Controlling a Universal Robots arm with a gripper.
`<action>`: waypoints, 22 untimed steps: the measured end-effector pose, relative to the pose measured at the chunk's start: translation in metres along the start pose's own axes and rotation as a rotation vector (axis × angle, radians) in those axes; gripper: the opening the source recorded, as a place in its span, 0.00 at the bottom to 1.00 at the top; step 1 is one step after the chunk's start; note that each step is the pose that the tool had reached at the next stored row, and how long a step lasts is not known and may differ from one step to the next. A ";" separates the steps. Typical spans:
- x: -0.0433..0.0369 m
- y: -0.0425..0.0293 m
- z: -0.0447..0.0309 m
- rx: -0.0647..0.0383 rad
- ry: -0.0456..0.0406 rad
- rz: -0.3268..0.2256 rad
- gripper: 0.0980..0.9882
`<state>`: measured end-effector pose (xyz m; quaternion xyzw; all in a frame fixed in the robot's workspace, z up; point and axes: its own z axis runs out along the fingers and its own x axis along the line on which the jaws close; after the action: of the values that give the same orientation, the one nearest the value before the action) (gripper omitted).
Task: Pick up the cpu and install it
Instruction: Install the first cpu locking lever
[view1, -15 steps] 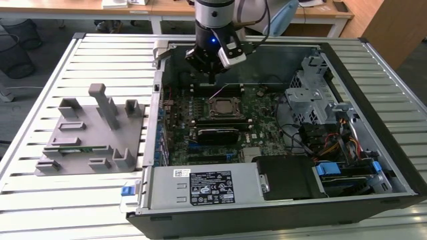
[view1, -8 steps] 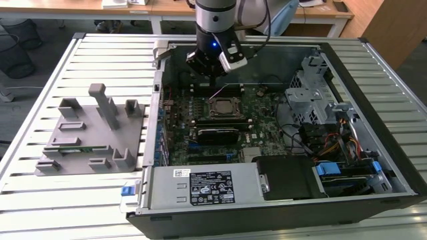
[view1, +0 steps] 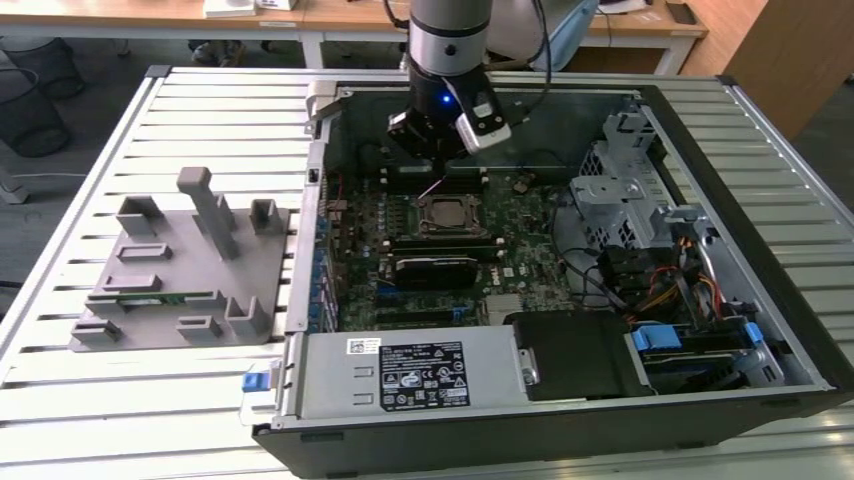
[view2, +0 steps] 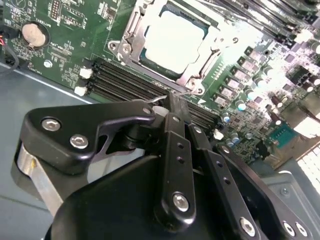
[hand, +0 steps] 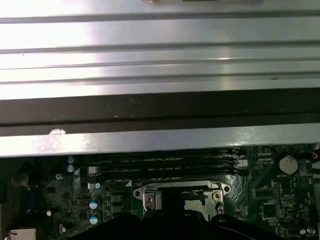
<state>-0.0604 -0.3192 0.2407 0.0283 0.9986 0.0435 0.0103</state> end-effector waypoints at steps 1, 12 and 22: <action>-0.0001 0.0000 0.0001 0.000 0.0001 0.000 0.02; -0.0011 0.0002 0.0017 0.000 -0.0001 0.000 0.02; -0.0021 0.0002 0.0023 0.000 0.0001 -0.002 0.02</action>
<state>-0.0583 -0.3189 0.2385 0.0270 0.9986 0.0435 0.0103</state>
